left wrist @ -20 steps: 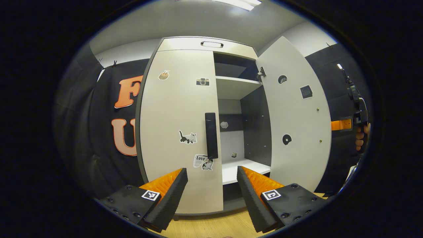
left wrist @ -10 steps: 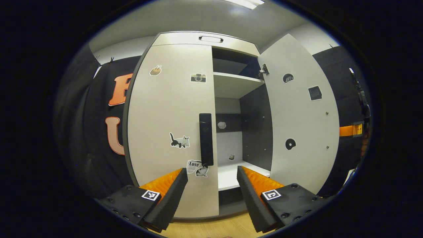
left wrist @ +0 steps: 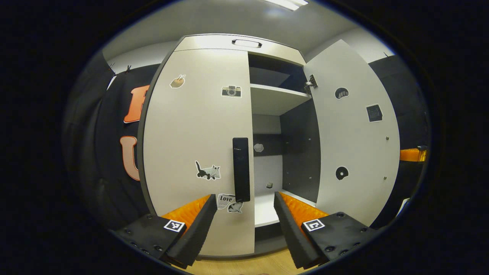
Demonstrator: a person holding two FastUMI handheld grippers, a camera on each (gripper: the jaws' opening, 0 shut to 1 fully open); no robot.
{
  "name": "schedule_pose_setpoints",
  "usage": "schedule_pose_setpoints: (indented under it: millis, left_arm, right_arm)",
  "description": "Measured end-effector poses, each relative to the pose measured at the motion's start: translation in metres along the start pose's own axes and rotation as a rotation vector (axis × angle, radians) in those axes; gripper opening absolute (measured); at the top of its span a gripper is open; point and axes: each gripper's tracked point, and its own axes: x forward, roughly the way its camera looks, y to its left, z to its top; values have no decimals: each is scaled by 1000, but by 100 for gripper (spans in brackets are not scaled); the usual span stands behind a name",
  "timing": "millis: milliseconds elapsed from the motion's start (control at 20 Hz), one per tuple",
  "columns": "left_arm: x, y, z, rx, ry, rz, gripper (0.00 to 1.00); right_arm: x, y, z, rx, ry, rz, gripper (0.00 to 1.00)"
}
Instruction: Open the right door of the double-door shoe cabinet with the right hand, and open the left door with the left hand.
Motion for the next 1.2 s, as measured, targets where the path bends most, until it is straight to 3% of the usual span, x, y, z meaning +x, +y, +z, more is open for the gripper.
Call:
schedule_pose_setpoints:
  millis: [100,200,400,650,850,1100,1200]
  left_arm:
    - [6,0,4,-6,2,-8,96]
    - [17,0,11,-6,-3,-13,96]
    - [36,-5,22,13,-13,-21,96]
    - [64,-1,11,15,30,27,96]
    - [85,17,4,8,43,97,89]
    - [101,37,-10,13,76,176,89]
    - [103,35,-4,13,51,172,84]
  right_arm:
    - [0,-7,1,-2,-7,-17,8]
    - [0,-8,-2,1,8,-15,18]
    - [-4,-11,-2,3,7,-15,43]
    - [0,-14,-1,-9,-14,-23,72]
    - [-1,-15,-7,-27,1,-15,75]
    - [-6,-22,-10,-51,18,-32,76]
    - [-14,-30,-11,-62,22,-47,75]
